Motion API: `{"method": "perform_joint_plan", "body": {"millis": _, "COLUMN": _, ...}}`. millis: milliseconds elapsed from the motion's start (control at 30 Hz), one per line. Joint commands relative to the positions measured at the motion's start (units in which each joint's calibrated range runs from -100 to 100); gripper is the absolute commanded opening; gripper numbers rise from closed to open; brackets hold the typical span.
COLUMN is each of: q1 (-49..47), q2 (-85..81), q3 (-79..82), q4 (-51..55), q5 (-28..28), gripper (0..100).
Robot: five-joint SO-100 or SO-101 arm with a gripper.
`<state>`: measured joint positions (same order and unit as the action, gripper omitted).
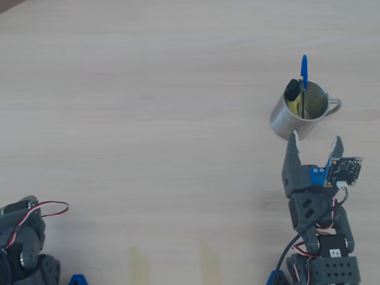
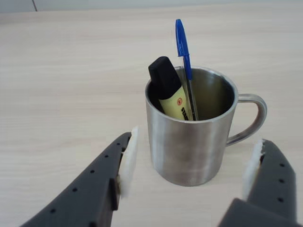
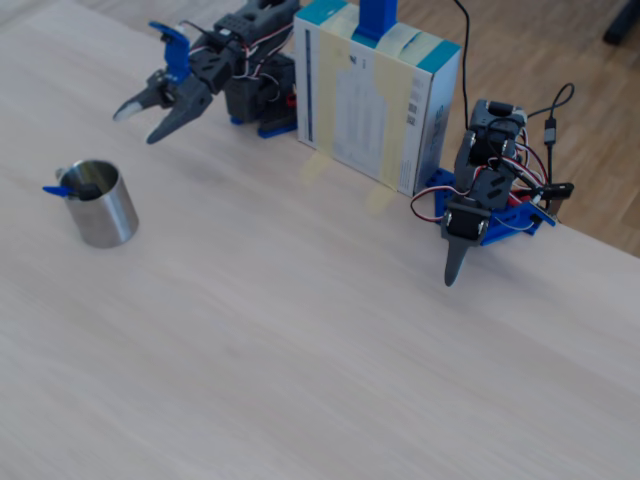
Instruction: Grab the blue pen and put it in the silver cup.
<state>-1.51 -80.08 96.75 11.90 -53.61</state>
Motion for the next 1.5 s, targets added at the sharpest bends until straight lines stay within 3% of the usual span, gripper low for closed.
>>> {"method": "perform_joint_plan", "body": {"millis": 0, "q1": -0.07, "q2": -2.14, "q3": 1.43, "q4": 0.16, "q5": 0.04, "gripper": 35}}
{"method": "perform_joint_plan", "body": {"millis": 233, "q1": 0.02, "q2": -4.63, "q3": 3.25, "q4": 4.19, "q5": 0.04, "gripper": 35}}
{"method": "perform_joint_plan", "body": {"millis": 833, "q1": 0.02, "q2": -16.85, "q3": 3.06, "q4": 37.4, "q5": 0.09, "gripper": 35}}
{"method": "perform_joint_plan", "body": {"millis": 1467, "q1": 0.11, "q2": -17.02, "q3": 2.97, "q4": 55.5, "q5": 0.04, "gripper": 35}}
